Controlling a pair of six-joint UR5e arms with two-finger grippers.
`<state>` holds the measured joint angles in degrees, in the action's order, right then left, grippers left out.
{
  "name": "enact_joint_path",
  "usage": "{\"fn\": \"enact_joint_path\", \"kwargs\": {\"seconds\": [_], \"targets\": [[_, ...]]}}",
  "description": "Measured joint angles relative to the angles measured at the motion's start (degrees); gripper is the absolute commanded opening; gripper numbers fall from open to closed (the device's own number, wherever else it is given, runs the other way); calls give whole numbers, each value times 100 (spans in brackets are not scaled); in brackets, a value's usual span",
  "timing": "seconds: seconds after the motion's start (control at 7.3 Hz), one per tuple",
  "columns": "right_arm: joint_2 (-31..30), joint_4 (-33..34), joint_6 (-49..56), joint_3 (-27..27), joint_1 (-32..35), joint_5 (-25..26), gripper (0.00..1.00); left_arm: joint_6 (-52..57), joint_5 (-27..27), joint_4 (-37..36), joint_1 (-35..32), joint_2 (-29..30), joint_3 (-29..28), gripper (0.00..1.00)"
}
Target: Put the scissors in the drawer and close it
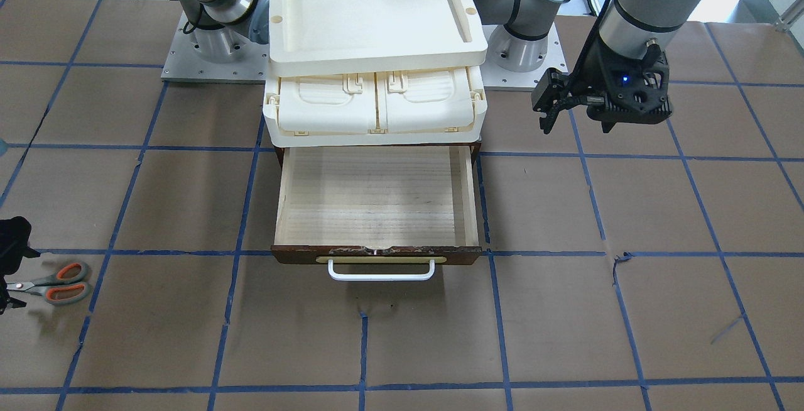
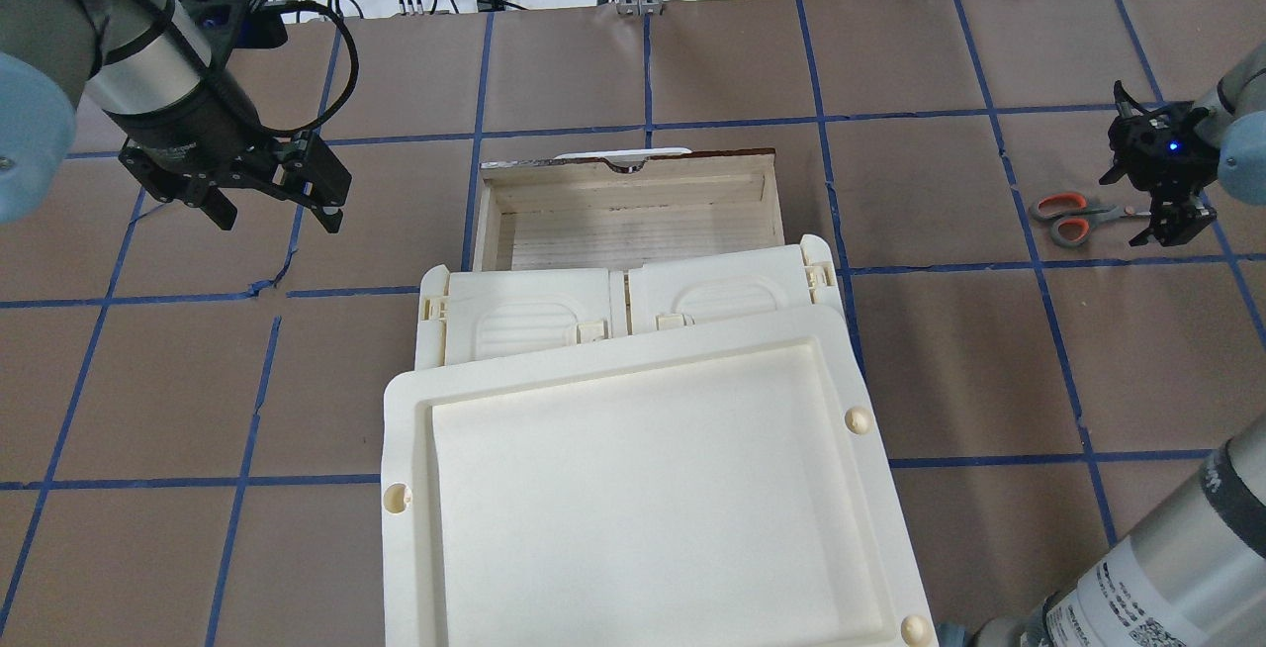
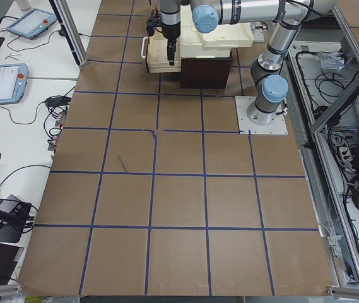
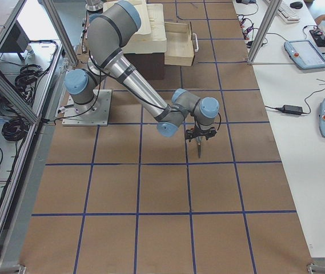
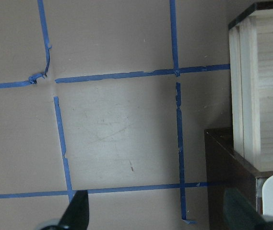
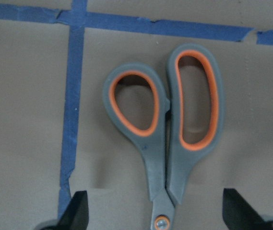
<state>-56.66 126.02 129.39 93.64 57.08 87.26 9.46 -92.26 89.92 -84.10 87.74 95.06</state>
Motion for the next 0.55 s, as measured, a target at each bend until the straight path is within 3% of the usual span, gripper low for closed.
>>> {"fn": "enact_joint_path", "kwargs": {"seconds": [0.27,0.55], "targets": [[14,15,7,35,-3,-5,75,-105,16,549,19,8,-190,100],[22,40,8,47,-3,4,44,-274,67,712,2,13,-268,100]]}}
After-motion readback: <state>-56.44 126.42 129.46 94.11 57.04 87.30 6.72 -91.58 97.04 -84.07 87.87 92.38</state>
